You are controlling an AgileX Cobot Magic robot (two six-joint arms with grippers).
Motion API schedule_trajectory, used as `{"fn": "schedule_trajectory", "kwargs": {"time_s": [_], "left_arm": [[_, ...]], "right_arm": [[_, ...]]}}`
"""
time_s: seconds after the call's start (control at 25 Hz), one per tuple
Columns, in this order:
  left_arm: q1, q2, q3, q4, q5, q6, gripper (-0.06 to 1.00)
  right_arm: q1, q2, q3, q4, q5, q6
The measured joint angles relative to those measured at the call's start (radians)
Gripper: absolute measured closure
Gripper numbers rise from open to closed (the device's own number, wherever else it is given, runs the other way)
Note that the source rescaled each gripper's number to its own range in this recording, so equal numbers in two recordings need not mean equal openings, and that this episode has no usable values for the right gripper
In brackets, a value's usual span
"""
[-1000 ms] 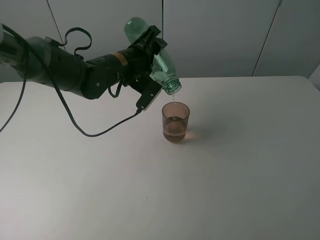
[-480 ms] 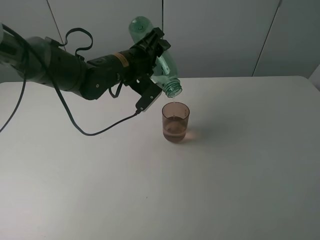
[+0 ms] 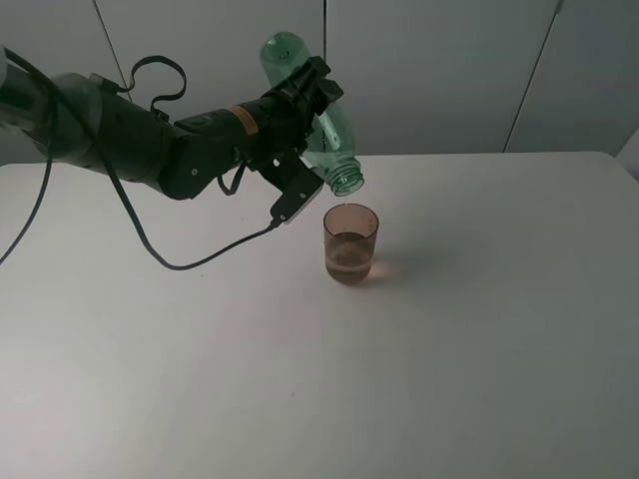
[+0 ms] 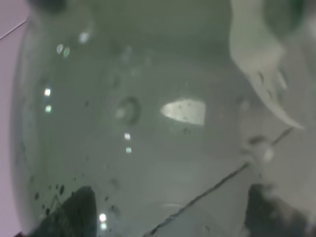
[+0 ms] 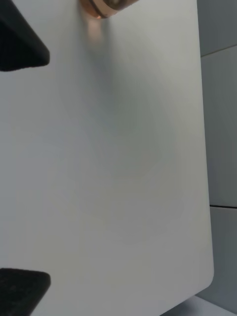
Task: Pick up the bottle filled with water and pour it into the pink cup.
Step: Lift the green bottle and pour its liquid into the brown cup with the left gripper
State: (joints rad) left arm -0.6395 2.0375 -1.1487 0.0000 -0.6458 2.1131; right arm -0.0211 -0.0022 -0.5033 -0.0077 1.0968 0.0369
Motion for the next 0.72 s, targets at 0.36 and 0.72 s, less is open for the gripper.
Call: {"fn": "schedule_trajectory", "kwargs": {"time_s": [0.36,0.72], "left_arm": [[-0.002,0.000,0.000,0.000,0.000,-0.018,0.94],[-0.029,0.000,-0.002,-0.073,0.000,-0.181,0.94]], "right_arm": [[0.000,0.000,0.000,0.000,0.000,0.000],[0.000,0.000,0.000,0.000,0.000,0.000]]}}
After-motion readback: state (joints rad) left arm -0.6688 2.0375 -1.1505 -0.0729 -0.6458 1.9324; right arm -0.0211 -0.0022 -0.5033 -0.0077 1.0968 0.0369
